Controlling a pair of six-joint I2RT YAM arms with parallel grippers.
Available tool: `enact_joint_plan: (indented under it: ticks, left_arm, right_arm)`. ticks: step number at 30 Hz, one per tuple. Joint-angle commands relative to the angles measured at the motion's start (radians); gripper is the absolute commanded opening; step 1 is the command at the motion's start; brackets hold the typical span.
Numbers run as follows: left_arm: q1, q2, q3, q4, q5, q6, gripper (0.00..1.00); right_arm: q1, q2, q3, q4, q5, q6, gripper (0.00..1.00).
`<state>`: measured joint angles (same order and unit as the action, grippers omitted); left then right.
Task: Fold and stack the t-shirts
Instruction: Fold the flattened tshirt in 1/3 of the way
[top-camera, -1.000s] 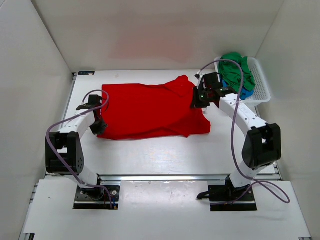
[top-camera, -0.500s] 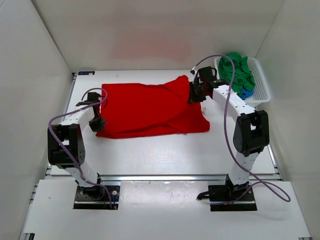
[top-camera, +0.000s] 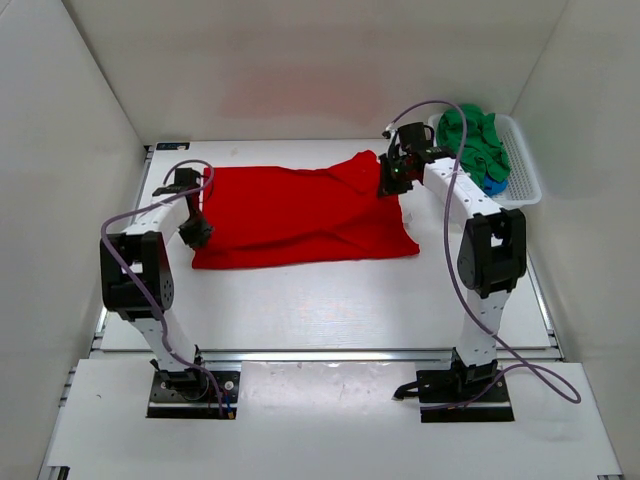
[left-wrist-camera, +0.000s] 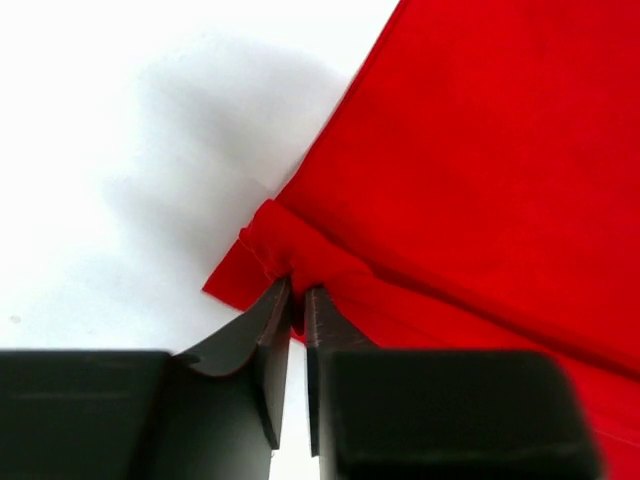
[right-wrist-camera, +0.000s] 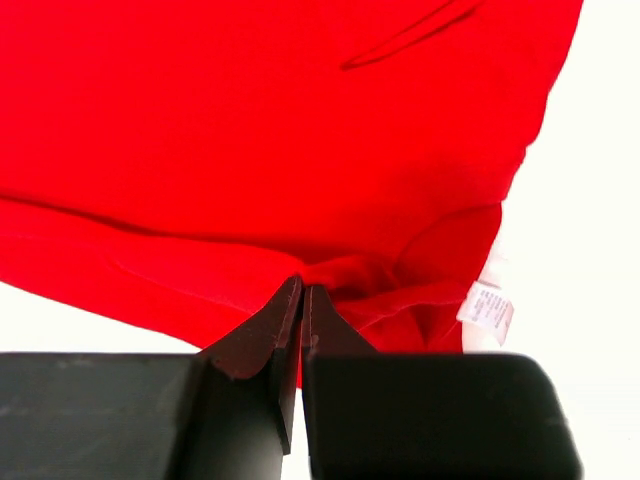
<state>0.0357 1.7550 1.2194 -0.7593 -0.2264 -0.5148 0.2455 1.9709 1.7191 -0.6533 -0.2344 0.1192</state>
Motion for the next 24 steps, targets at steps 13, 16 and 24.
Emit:
enact_joint_plan:
  ticks: [13, 16, 24]
  left_arm:
    - [0.055, -0.063, 0.049, 0.044, 0.013, -0.013, 0.51]
    - [0.052, -0.083, 0.032, 0.046, 0.012, -0.002, 0.5]
    - [0.007, -0.114, -0.061, 0.046, 0.009, 0.007, 0.5]
  right_arm:
    - [-0.023, 0.088, 0.156, 0.063, 0.087, 0.048, 0.24]
    - [-0.014, 0.017, 0.058, 0.106, 0.115, 0.049, 0.25]
    - [0.032, -0.136, -0.315, 0.227, 0.073, 0.069, 0.0]
